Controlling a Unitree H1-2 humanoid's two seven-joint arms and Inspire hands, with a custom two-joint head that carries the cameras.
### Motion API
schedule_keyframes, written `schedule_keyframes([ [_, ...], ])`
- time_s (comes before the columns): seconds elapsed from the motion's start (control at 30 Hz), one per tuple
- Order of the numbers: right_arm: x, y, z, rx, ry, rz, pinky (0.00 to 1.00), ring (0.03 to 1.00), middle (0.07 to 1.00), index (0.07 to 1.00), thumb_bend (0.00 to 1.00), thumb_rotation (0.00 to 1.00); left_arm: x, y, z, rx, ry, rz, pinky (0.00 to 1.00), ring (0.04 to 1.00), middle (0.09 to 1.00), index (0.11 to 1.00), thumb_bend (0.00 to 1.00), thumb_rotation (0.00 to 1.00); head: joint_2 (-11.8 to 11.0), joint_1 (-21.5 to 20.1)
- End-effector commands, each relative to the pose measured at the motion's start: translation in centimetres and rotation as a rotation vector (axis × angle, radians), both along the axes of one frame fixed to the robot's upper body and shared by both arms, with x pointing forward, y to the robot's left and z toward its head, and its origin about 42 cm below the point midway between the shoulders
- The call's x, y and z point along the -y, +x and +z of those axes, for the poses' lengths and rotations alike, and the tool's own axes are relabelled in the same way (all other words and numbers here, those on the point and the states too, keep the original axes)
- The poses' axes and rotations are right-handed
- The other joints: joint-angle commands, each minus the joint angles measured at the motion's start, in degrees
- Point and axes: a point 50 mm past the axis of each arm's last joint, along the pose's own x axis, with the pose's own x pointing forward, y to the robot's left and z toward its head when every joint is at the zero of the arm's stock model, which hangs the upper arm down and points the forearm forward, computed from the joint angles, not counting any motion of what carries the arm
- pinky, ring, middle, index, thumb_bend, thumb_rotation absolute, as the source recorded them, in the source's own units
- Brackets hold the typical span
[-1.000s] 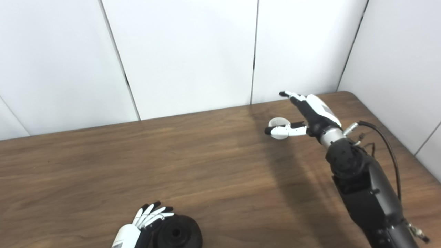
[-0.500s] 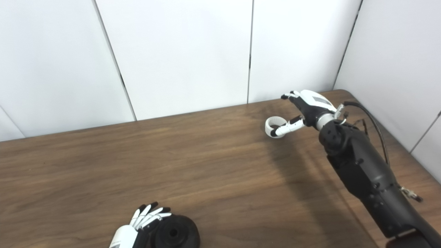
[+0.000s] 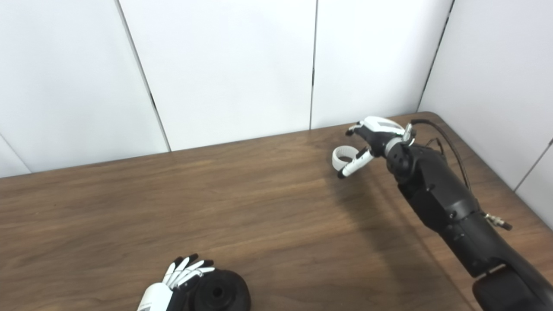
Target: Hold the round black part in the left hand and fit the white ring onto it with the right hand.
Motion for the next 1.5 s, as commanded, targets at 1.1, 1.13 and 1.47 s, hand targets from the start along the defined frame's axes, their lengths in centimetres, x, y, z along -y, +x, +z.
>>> schedule_keyframes([
  [1.1,0.9,1.1,2.0,0.138,-0.022,-0.037,1.00,1.000,0.985,0.819,0.90,0.35,-1.3,-1.3,-3.0,-0.148,0.090,0.007,1.00,0.949,0.844,0.482,0.52,0.06,0.37,0.10],
  [1.13,0.8,1.1,2.0,0.139,-0.019,-0.035,1.00,1.000,0.983,0.818,0.90,0.35,-1.3,-1.3,-3.0,-0.148,0.090,0.006,1.00,0.951,0.845,0.482,0.52,0.06,0.37,0.10],
  [1.47,0.3,1.0,1.6,0.136,-0.020,-0.017,1.00,1.000,0.974,0.807,0.89,0.36,-1.3,-1.4,-3.0,-0.144,0.088,0.010,1.00,0.950,0.843,0.482,0.52,0.06,0.57,0.15],
])
